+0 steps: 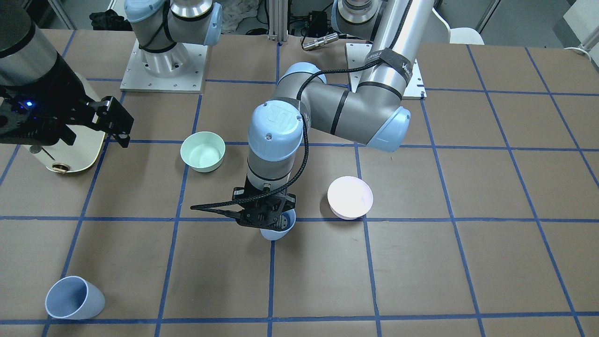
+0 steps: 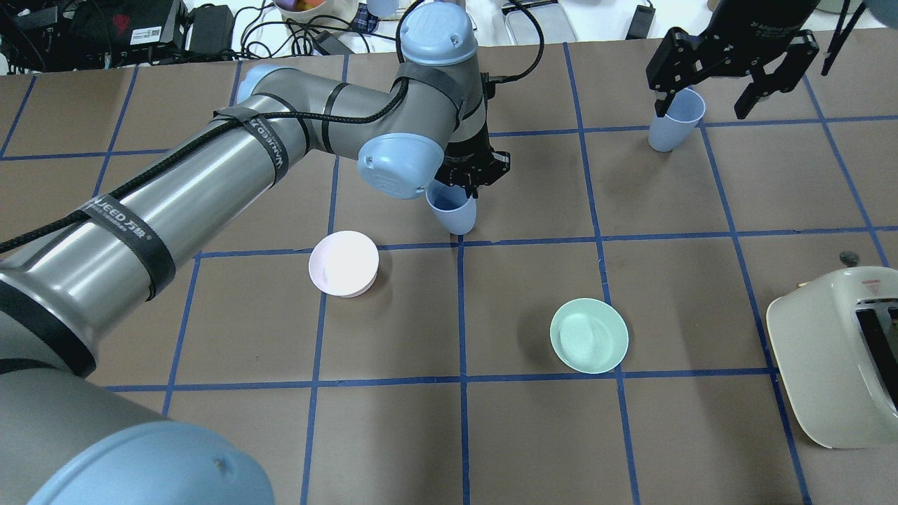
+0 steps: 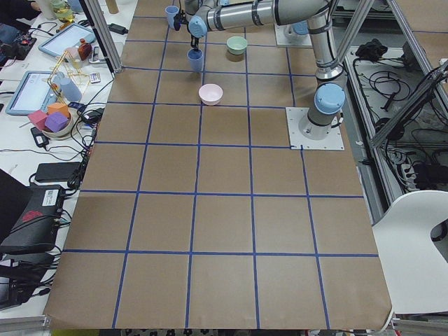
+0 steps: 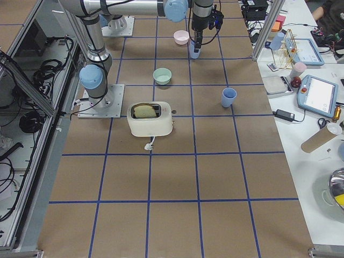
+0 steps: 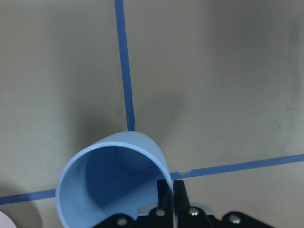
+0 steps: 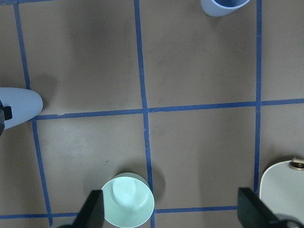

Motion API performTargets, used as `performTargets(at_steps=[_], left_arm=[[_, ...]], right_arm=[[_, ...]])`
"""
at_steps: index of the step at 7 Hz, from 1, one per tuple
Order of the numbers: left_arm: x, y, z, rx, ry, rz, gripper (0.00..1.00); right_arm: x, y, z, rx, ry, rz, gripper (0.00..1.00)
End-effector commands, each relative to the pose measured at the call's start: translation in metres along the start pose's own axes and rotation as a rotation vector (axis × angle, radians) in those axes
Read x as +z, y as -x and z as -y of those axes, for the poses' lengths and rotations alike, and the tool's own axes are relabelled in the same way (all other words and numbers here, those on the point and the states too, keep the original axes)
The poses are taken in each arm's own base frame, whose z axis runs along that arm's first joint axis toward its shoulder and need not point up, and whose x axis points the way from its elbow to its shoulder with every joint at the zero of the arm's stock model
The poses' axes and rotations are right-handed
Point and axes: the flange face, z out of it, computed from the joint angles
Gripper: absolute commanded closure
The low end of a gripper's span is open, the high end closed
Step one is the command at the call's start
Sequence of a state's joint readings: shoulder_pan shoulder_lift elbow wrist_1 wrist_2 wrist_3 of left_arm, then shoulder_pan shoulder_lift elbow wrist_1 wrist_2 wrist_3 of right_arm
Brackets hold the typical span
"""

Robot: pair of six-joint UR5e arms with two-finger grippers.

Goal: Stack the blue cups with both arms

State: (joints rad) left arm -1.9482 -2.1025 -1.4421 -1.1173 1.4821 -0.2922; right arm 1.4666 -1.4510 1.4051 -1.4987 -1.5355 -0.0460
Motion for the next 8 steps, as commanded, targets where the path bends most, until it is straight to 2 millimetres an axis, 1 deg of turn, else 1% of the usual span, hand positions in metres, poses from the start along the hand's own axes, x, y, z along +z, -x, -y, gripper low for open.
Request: performTargets(at_steps=[1, 2, 3, 4, 5, 6, 7, 8], left_arm=[[-0.018, 0.0, -0.005, -0.002, -0.016, -0.005, 0.0], [-0.052, 0.003, -0.014, -0.008, -0.003, 0.002, 0.0], [-0.096, 0.011, -0.034, -0.01, 0.043, 0.016, 0.0], [-0.132, 0.034, -0.054, -0.039, 0.082, 0.029, 0.0], [-0.162, 0.073, -0.068, -0.038, 0.111, 0.03, 0.0], [-0.181, 0.104, -0.098, -0.017, 0.136, 0.03, 0.0], [-0.189, 0.129, -0.119, -0.004, 0.114, 0.024, 0.0], [-0.212, 0.165, -0.12, -0.008, 0.052, 0.034, 0.0]], right_arm=[[0.001, 0.0, 0.0, 0.002, 0.001, 0.0, 0.0], [0.001, 0.0, 0.0, 0.002, 0.0, 0.002, 0.0], [0.001, 0.001, 0.0, 0.002, 0.0, 0.003, 0.0], [0.003, 0.001, 0.0, 0.003, 0.004, 0.008, 0.0], [0.004, 0.0, 0.002, 0.003, 0.006, 0.006, 0.0], [0.008, -0.018, 0.011, 0.032, 0.009, 0.009, 0.0], [0.026, -0.031, 0.038, 0.048, 0.003, 0.005, 0.0], [0.027, -0.037, 0.067, 0.045, -0.038, -0.003, 0.0]])
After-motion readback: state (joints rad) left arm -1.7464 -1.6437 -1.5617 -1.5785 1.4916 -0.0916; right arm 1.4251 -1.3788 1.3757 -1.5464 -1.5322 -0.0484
